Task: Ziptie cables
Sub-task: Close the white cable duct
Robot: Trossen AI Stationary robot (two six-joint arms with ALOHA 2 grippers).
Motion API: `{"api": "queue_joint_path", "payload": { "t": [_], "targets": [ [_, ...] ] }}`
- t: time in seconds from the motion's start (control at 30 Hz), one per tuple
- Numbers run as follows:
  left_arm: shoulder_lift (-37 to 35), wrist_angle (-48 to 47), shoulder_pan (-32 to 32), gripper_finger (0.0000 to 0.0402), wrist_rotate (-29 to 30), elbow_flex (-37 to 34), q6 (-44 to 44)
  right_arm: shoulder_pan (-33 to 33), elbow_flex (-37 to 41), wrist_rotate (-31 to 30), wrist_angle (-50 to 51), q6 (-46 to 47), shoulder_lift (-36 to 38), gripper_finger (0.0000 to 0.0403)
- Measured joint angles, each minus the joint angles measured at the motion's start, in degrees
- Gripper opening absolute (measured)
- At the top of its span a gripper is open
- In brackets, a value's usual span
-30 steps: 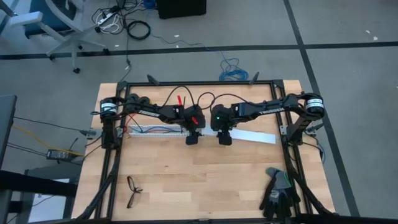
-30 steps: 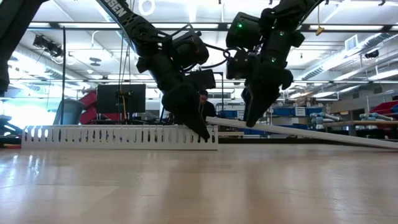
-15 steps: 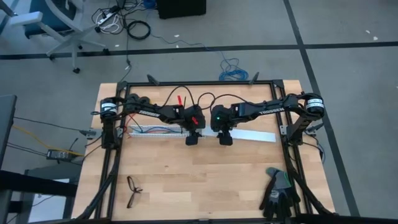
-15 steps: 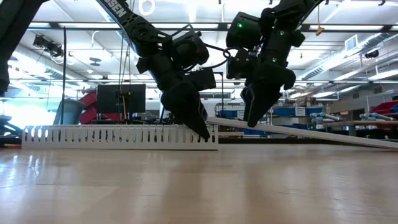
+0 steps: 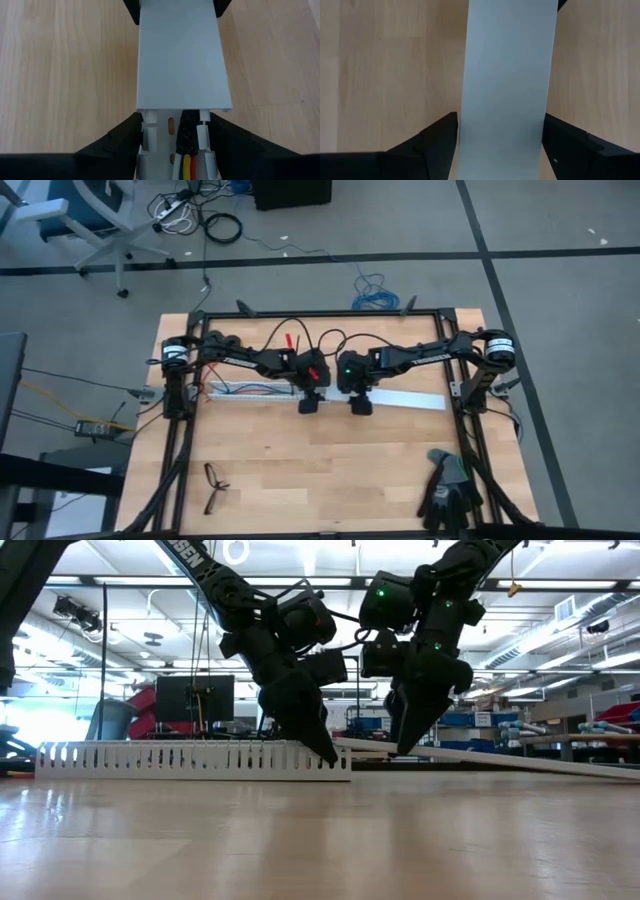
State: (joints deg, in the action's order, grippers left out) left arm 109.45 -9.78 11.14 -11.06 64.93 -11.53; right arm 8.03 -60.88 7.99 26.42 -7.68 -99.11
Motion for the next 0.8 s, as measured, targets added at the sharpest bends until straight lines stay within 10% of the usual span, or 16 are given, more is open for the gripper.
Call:
{"api": "queue_joint_path", "payload": {
  "t": [0.8],
  "targets": [
    [0.0, 0.0, 0.0, 0.0219, 0.0, 0.0, 0.6, 0.7, -4.8, -3.0, 3.7, -2.5, 1.4, 0.0260]
  ]
}}
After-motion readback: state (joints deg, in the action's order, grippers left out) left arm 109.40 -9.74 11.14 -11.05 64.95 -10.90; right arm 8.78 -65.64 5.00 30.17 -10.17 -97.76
